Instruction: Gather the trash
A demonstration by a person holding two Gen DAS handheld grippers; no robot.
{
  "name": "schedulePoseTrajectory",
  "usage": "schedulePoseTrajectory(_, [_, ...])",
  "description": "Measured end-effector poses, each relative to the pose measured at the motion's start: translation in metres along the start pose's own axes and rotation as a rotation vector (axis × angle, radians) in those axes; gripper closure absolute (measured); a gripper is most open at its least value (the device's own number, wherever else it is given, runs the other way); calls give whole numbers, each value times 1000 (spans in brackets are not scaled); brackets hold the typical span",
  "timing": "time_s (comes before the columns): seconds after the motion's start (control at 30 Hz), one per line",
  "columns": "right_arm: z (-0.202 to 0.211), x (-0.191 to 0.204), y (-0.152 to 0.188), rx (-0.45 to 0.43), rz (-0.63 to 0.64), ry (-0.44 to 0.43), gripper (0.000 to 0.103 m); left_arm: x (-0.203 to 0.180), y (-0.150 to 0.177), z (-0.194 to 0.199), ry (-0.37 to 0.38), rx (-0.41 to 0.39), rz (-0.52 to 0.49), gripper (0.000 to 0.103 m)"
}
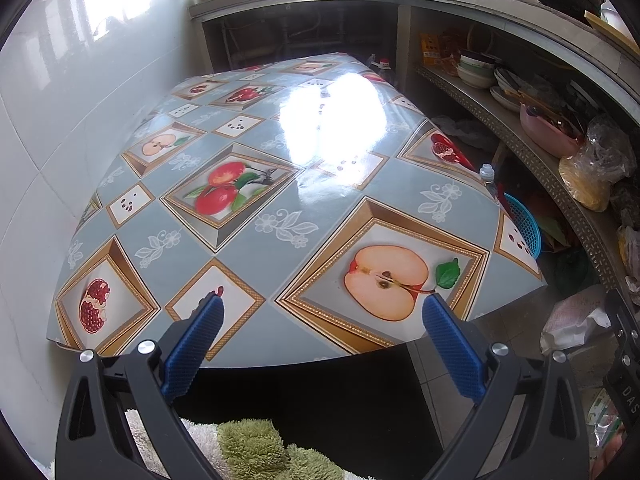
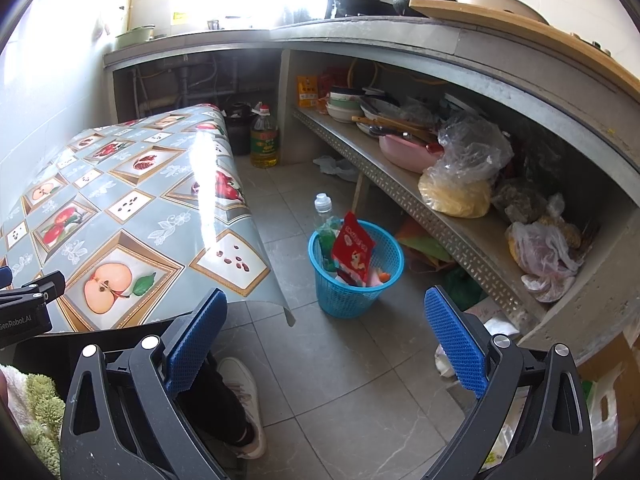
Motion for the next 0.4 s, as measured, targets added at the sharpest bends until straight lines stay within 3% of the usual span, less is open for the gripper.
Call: schedulePoseTrajectory(0.4, [1,1,0,-2,-2,1,8,0,0,0,1,-1,1,6])
Point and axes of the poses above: each gripper's, at about its wrist camera, not at the fingertips, and z roughly against the way its jaws point, x to its left, y to its underside, the point moved 10 cm from there along -z, roughly the way its jaws point, and after that the axes turned 12 degrees about y, right-handed, at the moved point
